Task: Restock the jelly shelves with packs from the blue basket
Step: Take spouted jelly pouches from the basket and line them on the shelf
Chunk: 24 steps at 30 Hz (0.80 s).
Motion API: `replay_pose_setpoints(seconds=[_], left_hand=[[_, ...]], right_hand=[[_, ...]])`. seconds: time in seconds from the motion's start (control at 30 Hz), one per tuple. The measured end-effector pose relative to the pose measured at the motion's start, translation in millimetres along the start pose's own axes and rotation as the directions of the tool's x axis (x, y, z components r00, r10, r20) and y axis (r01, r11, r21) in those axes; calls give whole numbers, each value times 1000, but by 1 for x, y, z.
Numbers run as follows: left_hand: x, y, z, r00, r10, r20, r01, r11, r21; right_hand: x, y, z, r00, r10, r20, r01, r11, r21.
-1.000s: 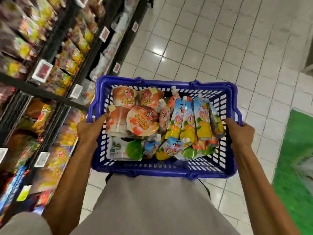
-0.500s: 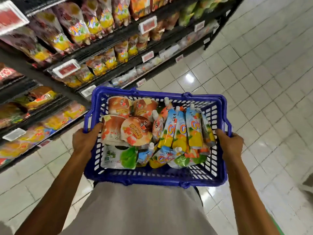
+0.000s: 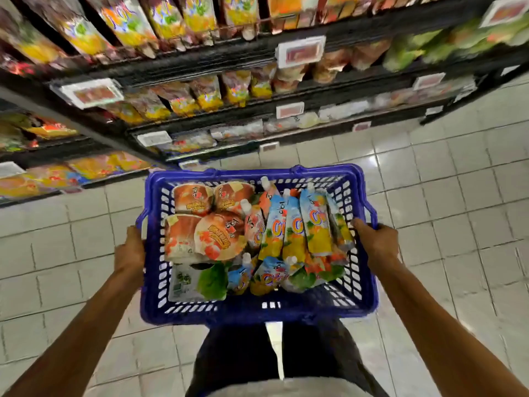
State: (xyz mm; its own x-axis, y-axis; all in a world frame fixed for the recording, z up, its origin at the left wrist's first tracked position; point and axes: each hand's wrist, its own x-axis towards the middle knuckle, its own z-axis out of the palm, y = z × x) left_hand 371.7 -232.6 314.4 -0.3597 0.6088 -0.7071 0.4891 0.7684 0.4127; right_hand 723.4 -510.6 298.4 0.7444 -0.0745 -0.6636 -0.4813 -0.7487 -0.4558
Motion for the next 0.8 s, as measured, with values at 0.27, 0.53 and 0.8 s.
replay_pose_setpoints(seconds=[0.27, 0.53, 0.8], left_hand=[[107, -58, 112, 987, -160, 27, 162, 982, -100], [227, -108, 212, 987, -155, 52, 160, 983, -93], [292, -131, 259, 993, -116, 25, 118, 990, -79]], right_hand=[[136, 15, 102, 1000, -10, 14, 11, 995, -102], [259, 58, 210, 1000, -14, 22, 17, 989, -146], [316, 92, 262, 1000, -19, -6, 19, 992, -125]])
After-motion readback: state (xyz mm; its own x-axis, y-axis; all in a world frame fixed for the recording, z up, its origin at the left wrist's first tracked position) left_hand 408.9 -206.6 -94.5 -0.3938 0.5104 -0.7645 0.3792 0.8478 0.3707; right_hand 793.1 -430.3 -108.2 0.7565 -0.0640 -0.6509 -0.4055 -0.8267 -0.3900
